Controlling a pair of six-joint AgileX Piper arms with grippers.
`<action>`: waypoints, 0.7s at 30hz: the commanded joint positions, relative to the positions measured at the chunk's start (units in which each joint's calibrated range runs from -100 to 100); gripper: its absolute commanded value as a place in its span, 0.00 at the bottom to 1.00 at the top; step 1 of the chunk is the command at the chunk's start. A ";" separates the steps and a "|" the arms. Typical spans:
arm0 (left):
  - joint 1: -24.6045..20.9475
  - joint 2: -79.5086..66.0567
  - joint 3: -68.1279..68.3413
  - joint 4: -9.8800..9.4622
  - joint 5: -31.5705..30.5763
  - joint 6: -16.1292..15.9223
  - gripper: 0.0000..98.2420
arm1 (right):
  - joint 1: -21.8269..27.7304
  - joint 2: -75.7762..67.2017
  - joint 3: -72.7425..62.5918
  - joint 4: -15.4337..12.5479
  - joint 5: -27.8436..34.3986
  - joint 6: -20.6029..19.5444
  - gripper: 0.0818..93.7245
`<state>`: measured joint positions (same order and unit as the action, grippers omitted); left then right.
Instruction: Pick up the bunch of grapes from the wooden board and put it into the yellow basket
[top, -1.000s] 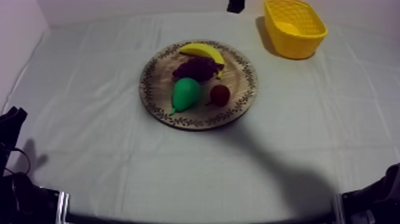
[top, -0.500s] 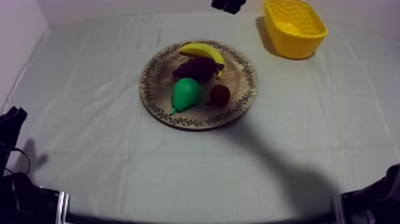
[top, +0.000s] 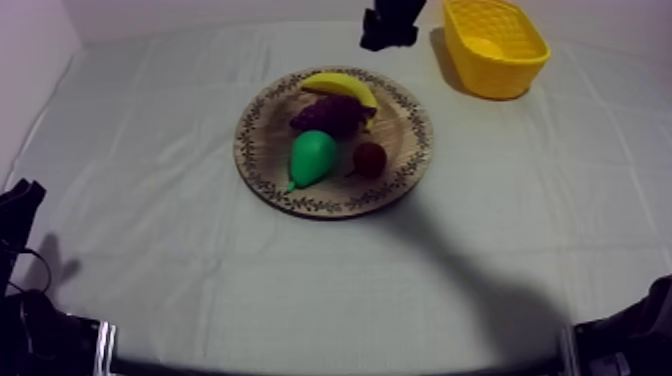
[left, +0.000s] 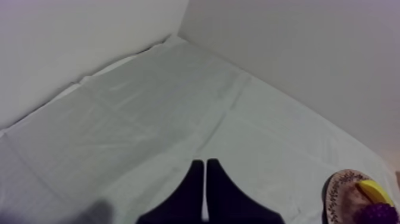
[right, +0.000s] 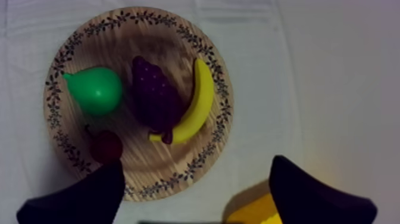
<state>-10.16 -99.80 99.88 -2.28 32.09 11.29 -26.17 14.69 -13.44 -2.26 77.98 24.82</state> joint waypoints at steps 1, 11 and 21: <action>-0.01 -0.03 0.01 0.00 0.00 0.02 0.00 | 0.12 0.18 0.23 0.06 -0.09 0.14 0.81; -0.01 -0.03 0.01 0.00 0.00 0.02 0.00 | -0.41 4.22 2.69 0.98 -3.70 -0.20 0.80; -0.01 -0.03 0.01 0.00 0.00 0.02 0.00 | -0.86 11.52 2.58 0.70 -6.64 -0.02 0.80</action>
<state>-10.16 -99.80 99.88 -2.28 32.09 11.29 -27.03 25.16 -10.74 -1.58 71.38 24.86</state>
